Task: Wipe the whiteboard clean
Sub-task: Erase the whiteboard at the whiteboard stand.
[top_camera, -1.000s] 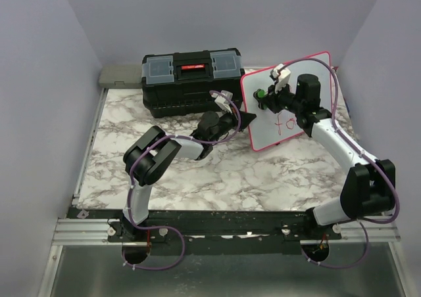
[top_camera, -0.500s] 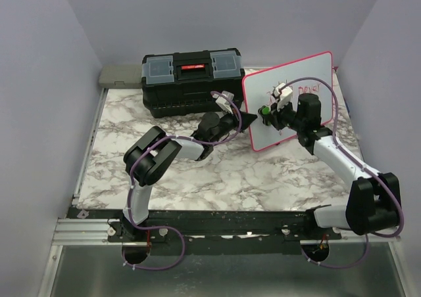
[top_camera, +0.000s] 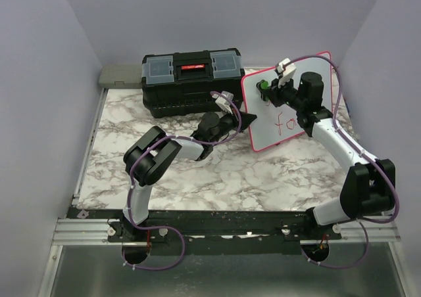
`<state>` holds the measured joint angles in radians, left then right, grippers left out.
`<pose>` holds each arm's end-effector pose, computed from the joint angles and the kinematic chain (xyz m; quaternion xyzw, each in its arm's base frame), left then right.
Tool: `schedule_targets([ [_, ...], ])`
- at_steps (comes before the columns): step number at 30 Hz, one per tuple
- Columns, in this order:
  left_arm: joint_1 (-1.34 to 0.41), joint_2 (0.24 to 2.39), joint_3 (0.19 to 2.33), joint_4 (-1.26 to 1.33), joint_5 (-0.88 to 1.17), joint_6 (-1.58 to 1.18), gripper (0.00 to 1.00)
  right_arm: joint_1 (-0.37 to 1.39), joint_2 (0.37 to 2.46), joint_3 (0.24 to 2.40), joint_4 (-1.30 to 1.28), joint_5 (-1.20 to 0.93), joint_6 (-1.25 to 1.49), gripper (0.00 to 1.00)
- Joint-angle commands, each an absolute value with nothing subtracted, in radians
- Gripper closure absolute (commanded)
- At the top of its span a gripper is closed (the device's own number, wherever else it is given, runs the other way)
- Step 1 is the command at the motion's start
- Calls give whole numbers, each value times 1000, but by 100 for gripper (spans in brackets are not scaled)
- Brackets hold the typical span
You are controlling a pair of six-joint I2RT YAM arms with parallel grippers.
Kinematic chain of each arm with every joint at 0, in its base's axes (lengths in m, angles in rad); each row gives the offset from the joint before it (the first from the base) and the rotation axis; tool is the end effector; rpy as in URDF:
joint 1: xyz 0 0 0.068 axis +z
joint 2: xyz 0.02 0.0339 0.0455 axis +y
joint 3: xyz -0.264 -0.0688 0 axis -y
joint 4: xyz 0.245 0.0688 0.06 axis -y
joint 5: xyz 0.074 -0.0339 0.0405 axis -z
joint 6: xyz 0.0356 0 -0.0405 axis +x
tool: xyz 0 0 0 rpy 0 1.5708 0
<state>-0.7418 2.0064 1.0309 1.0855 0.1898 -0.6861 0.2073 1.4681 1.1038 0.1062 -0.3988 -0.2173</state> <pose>0.3101 -0.2933 0.1956 0.0891 0.6619 -0.5334 0.5191 0.3362 0.0848 0.3176 -0.2818 0.7336 0.1539 0.5989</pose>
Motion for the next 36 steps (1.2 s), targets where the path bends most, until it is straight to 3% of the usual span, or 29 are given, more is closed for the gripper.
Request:
schedule_targets([
  [1, -762, 1999, 1021, 1049, 262, -588, 100, 215, 1454, 992, 82, -444, -254, 99],
  [7, -761, 1997, 1017, 1053, 263, -586, 100, 214, 1362, 805, 86, -394, -318, 99],
  [13, -762, 2000, 1017, 1052, 267, -589, 100, 186, 1373, 874, 104, -335, -286, 99],
  [20, -761, 1999, 1009, 1055, 268, -594, 100, 193, 1459, 1031, 132, -515, -174, 100],
  [26, -761, 1976, 996, 1039, 264, -588, 100, 204, 1475, 1036, -70, -761, -369, 99],
  [29, -761, 1966, 994, 1026, 260, -590, 100, 204, 1437, 995, -52, -610, -384, 99],
  [33, -761, 1965, 997, 1022, 263, -599, 100, 202, 1371, 873, 275, -204, -201, 99],
  [36, -761, 1956, 992, 1011, 264, -593, 100, 202, 1365, 827, 399, -133, -150, 99],
])
